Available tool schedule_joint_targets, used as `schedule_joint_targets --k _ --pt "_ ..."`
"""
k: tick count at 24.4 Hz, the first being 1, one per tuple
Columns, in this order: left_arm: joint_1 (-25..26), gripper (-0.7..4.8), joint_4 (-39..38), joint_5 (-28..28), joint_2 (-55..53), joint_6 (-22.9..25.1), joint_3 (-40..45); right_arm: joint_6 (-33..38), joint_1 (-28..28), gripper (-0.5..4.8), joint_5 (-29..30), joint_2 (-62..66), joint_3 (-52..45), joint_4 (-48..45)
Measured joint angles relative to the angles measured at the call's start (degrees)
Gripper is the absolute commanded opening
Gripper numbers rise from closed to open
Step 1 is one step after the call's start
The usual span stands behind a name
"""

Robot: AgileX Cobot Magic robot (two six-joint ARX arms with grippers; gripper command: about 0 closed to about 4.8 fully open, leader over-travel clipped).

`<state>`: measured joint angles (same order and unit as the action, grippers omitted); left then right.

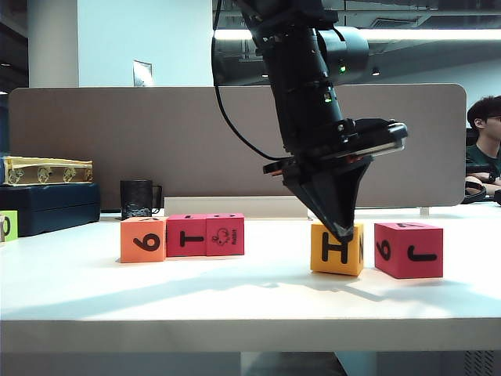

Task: Select the appropriate blocks from the scattered letter blocks on the table and arrange them in a row to spell out "ALOHA".

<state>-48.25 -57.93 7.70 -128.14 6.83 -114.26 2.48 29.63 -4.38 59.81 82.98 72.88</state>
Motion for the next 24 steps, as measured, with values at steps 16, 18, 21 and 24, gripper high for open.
schedule_joint_targets --k 16,18,21,24 --pt "-0.15 0.16 7.87 -9.79 0.00 1.75 0.00 -0.02 -0.02 -0.07 0.00 0.00 0.00 0.00" --pt "-0.07 0.16 8.98 -10.91 0.00 2.49 0.00 0.00 0.00 -0.07 0.00 0.00 0.00 -0.02" --pt "0.31 0.16 11.52 -11.30 0.00 2.73 0.00 0.00 0.00 -0.07 0.00 0.00 0.00 0.00" --pt "0.96 0.15 13.60 -11.43 0.00 2.82 0.00 0.00 0.00 -0.07 0.00 0.00 0.00 0.02"
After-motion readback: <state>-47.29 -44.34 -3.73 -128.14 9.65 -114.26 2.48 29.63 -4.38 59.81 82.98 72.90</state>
